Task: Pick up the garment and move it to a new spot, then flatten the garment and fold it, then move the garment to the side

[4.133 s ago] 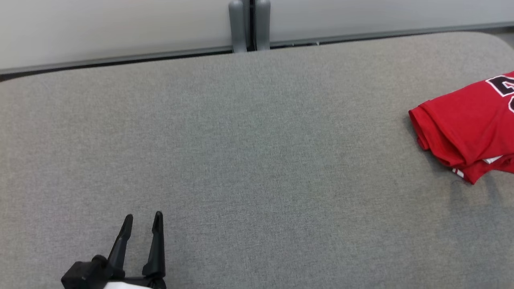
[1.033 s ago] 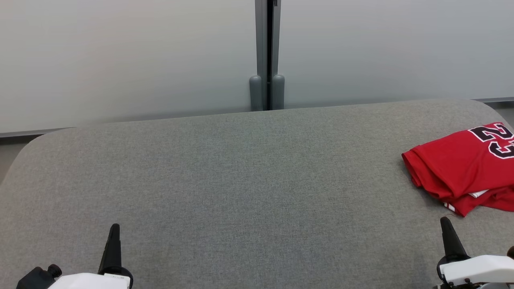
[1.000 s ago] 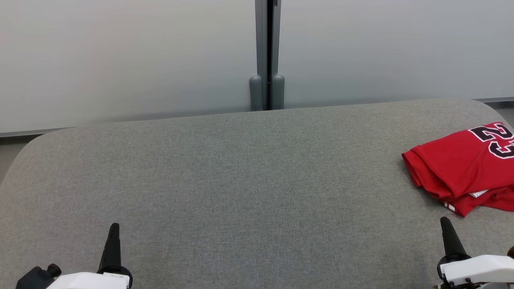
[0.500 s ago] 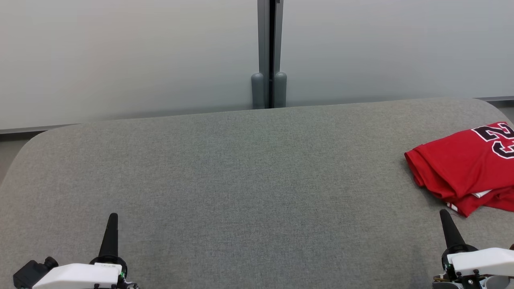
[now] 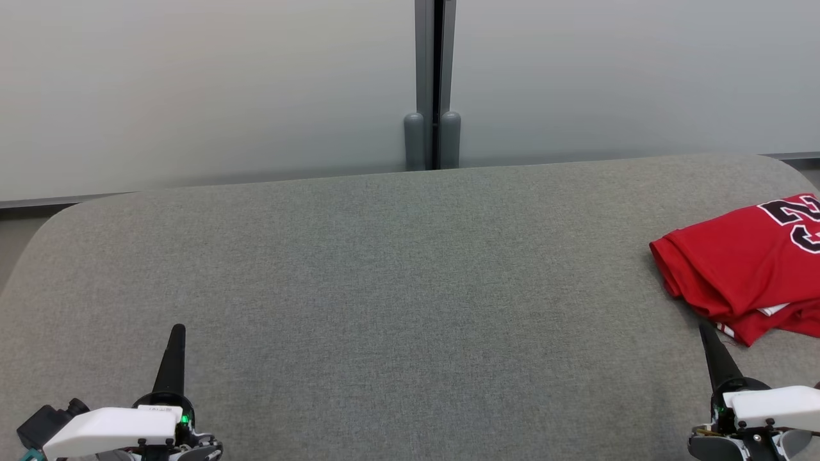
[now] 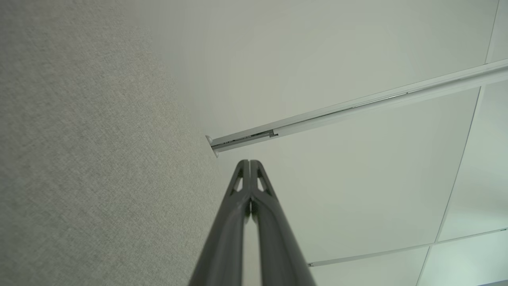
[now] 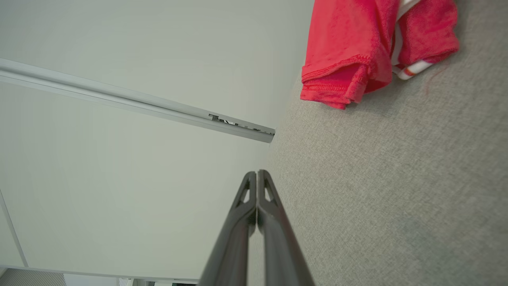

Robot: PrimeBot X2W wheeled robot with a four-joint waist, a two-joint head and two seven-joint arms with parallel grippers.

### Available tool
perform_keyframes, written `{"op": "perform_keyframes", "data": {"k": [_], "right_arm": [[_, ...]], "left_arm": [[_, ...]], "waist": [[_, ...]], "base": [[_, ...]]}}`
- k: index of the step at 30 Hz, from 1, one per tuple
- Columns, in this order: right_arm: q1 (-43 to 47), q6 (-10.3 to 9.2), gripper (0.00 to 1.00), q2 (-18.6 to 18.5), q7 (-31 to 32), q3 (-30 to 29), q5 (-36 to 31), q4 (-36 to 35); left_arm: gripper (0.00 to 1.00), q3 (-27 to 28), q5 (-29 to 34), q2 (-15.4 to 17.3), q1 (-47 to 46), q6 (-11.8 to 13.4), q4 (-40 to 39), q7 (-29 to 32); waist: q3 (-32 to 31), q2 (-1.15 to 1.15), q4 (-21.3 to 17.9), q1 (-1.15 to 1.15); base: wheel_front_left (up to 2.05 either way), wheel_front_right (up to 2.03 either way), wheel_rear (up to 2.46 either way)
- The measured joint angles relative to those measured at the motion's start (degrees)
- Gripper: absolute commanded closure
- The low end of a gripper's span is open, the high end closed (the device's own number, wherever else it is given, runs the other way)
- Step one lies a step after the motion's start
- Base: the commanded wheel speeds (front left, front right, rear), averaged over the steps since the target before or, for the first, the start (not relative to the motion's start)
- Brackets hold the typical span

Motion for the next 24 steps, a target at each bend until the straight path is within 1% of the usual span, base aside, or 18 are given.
{"op": "perform_keyframes", "data": {"k": [24], "right_arm": [[-1.93, 0.00, 1.00, 0.15, 2.64, -0.81, 11.15, -0.73]], "left_arm": [[1.00, 0.79, -9.64, 0.18, -2.67, -0.49, 0.20, 2.72]], "waist": [[0.70, 0.00, 0.57, 0.00]], "base": [[0.00, 0.00, 0.00]]}}
